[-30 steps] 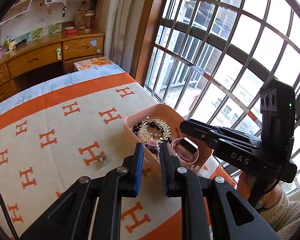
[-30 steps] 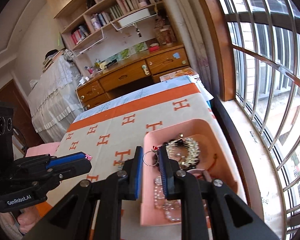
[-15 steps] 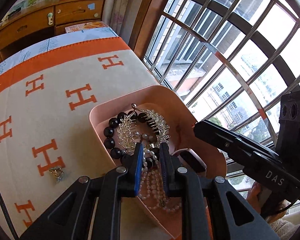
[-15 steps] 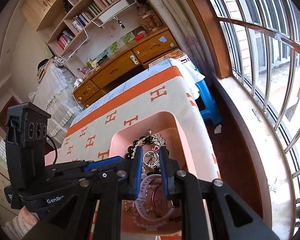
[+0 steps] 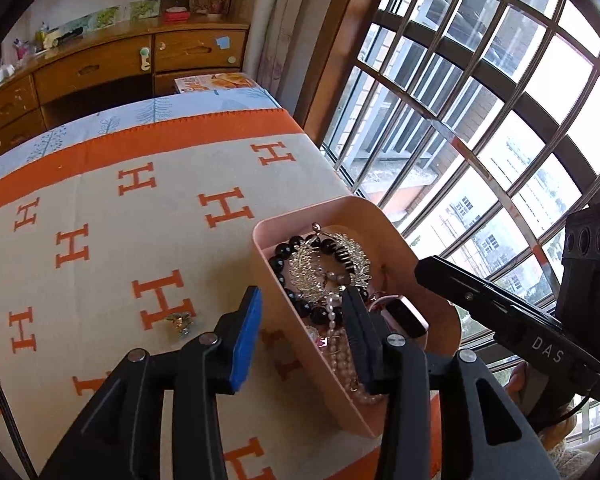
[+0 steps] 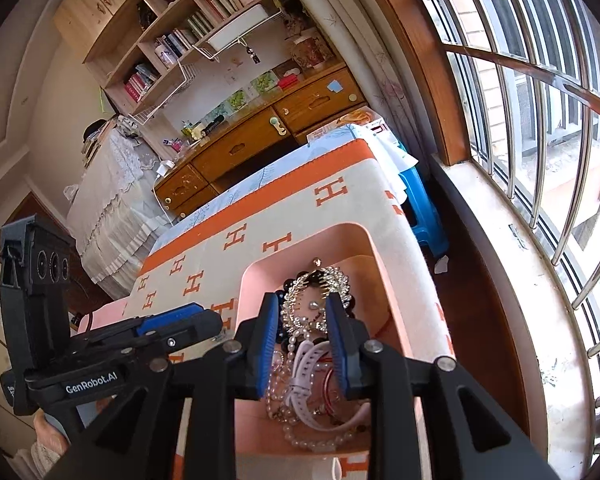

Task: Organize jewelry
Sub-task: 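Drop both rings into the pink box by opening both tools, then move the right tool to a flower earring and grasp it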

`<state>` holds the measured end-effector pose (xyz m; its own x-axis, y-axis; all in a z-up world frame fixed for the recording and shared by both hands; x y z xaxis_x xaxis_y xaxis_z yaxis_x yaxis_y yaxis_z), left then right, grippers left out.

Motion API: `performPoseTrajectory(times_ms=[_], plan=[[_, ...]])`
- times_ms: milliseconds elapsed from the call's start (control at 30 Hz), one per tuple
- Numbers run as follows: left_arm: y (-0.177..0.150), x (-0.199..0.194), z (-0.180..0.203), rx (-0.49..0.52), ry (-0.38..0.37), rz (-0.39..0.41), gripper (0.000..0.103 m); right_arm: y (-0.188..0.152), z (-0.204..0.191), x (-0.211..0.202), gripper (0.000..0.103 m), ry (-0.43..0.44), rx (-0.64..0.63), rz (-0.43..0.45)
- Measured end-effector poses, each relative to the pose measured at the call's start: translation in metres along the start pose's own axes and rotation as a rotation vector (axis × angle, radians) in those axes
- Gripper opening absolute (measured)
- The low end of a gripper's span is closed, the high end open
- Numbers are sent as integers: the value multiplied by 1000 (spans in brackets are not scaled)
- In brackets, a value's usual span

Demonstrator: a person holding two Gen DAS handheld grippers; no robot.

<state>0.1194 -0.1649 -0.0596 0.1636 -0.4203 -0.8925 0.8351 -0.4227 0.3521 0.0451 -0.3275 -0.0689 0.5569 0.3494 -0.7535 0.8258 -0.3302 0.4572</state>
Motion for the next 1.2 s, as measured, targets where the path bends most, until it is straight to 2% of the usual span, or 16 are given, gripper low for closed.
performPoseTrajectory(times_ms=[333,567,667,767,833,933,1067,1200], plan=[[-34,-49,-50,-107,121,89,46,-21,-47,7,25,29,-92,-35],[-59,-81,-91,-193,225,162,51,-34,-86,14,25,14,-178,-48],[-69,-86,-109,-228,265,173,54,-41,-101,20,25,12,-203,-61],[-77,-83,-122,-249,273,162,54,-46,-114,30,27,5,-220,-80],[-81,-80,-128,-254,267,151,54,-51,-121,38,32,-23,-229,-85],[-84,-73,-131,-246,258,144,54,-58,-129,52,33,-79,-242,-92],[-87,-65,-131,-226,256,143,68,-63,-133,74,33,-139,-239,-125],[-88,-56,-131,-204,254,138,69,-64,-133,91,33,-226,-238,-126]])
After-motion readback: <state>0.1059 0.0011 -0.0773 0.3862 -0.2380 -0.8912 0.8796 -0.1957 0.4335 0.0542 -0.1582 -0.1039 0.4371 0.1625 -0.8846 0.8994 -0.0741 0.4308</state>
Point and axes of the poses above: each gripper's, at about its wrist camera, not at the fingertips, and x roughly the way its jaws point, z to its right, y to its top, the point moved 3 cm from there along x, roughly the way its jaws point, and after that the axes turned 15 degrees about -z, right-handed, at the moved point
